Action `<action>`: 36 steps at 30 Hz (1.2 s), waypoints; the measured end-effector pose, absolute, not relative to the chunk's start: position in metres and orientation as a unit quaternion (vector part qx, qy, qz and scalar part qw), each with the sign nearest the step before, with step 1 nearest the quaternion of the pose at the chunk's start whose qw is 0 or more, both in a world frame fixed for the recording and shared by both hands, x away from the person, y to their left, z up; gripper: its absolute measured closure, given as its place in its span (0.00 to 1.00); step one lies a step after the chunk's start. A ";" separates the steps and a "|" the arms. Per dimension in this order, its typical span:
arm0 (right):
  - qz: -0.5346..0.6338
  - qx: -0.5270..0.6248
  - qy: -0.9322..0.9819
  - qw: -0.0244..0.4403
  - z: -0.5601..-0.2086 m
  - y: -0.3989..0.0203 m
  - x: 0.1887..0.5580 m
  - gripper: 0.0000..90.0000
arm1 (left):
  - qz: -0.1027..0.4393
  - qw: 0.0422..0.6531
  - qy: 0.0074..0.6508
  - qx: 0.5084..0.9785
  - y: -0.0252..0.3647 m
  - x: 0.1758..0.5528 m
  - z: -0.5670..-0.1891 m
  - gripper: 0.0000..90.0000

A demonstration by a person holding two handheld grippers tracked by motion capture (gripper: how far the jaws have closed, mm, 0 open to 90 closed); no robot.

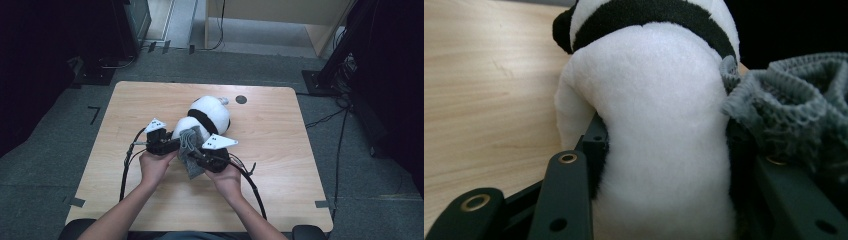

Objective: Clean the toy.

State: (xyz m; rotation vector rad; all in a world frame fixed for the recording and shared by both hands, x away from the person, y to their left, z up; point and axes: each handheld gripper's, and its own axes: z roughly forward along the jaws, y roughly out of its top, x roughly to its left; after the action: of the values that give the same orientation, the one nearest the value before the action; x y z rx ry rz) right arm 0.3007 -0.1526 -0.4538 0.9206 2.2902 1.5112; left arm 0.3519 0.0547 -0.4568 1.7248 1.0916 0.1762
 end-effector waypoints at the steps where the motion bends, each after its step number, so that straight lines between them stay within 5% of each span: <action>1: 0.519 0.313 0.785 0.128 -0.457 -0.152 0.300 0.88 | 0.071 0.519 0.458 0.718 0.054 0.352 -0.457 0.60; 10: 0.467 0.284 0.825 0.142 -0.476 -0.144 0.294 0.88 | 0.054 0.524 0.461 0.715 0.054 0.357 -0.457 0.61; 22: 0.398 0.329 0.850 0.105 -0.501 -0.141 0.311 0.89 | 0.003 0.567 0.434 0.700 0.060 0.359 -0.439 0.61; 31: 0.447 0.300 0.838 0.092 -0.476 -0.143 0.298 0.89 | 0.027 0.554 0.457 0.696 0.074 0.371 -0.447 0.61; 36: 0.512 0.290 0.797 0.137 -0.440 -0.153 0.289 0.89 | 0.024 0.543 0.461 0.701 0.074 0.372 -0.452 0.61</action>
State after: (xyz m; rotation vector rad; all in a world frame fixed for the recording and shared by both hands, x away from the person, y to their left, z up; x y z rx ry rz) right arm 0.2891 -0.1528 -0.4402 0.8383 2.3055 1.4828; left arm 0.3718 0.0739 -0.4519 1.6644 1.0942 0.0564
